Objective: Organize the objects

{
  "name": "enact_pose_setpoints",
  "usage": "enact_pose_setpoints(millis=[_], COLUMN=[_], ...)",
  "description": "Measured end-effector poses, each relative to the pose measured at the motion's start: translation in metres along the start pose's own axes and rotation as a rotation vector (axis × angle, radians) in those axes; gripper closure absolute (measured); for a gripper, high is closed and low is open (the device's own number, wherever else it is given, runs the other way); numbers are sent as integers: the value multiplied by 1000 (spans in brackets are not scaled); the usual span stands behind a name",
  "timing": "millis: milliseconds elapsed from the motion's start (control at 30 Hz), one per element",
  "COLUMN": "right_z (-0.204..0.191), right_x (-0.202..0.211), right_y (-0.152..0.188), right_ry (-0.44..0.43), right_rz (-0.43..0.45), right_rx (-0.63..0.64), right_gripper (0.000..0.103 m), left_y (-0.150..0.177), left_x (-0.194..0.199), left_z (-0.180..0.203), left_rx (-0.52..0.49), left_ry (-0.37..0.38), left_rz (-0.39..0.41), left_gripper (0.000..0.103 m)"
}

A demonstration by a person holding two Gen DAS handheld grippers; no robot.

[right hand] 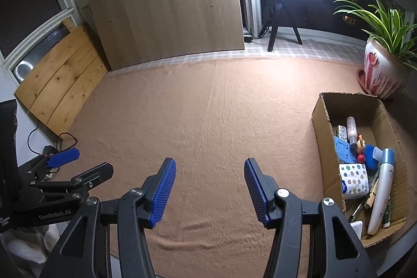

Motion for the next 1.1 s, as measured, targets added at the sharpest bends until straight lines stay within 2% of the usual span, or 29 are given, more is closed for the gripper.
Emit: enact_pose_setpoints(millis=[600, 1100], right_z=[-5, 1], right_x=[-10, 1], right_y=[-5, -3], right_ry=[33, 78], right_rz=[-12, 2], right_rx=[22, 8], right_gripper=[52, 52], left_y=[-13, -9], left_x=[-4, -2], left_z=[-14, -14], left_rx=[10, 15], left_ry=[-48, -41], left_rz=[21, 20], left_gripper=[7, 7])
Point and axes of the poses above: each gripper's, at about its wrist camera, not at the fingertips, and x roughly against the way its jaws point, z to its right, y to its underside, the point moved 6 cm from there along -x, roughly the way its jaws point, and after that the axes turned 11 degrees about x, right-handed, at the moved point
